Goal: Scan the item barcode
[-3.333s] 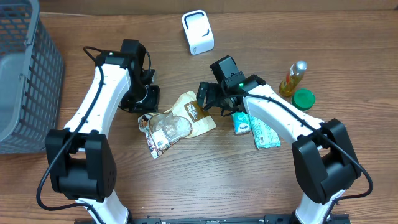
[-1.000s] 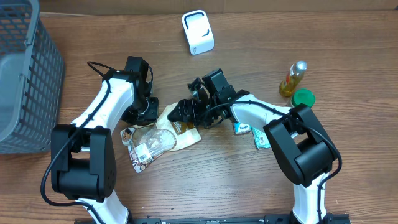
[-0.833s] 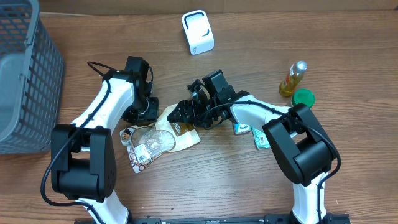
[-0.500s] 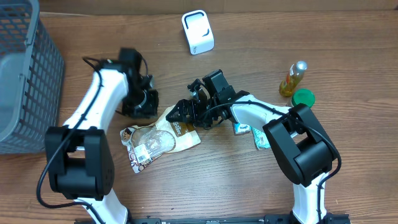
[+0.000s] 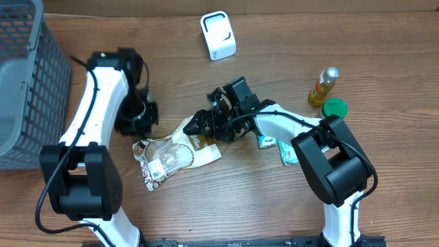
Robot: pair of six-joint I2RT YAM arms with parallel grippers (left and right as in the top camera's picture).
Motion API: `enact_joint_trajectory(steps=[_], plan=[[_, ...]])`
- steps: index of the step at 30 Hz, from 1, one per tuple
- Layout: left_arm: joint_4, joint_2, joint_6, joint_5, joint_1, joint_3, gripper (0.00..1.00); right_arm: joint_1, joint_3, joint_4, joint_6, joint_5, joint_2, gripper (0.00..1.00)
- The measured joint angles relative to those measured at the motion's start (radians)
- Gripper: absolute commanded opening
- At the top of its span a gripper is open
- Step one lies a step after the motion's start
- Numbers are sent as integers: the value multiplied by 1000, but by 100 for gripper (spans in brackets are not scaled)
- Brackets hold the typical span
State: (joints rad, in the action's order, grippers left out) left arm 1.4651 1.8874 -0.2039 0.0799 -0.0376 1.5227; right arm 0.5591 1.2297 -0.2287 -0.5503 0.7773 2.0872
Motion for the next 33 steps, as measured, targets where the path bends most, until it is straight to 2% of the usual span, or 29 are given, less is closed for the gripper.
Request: enact_joint_trajectory(steps=[2, 10, 21, 25, 27, 33], plan=[[-18, 0, -11, -26, 0, -74, 4, 0, 1, -11, 0, -7, -3, 98], [-148, 0, -67, -86, 0, -268, 4, 5, 8, -50, 12, -27, -10, 100], [-339, 0, -90, -92, -2, -309, 7, 6, 17, -113, 27, -55, -21, 99], [-389, 0, -90, -64, -2, -309, 7, 6, 20, -132, 26, -59, -23, 96], [-409, 0, -92, -47, -2, -309, 8, 5, 20, -142, 20, -64, -23, 88], [-427, 0, -94, -26, -10, -309, 9, 5, 14, -149, -5, -74, -23, 84]])
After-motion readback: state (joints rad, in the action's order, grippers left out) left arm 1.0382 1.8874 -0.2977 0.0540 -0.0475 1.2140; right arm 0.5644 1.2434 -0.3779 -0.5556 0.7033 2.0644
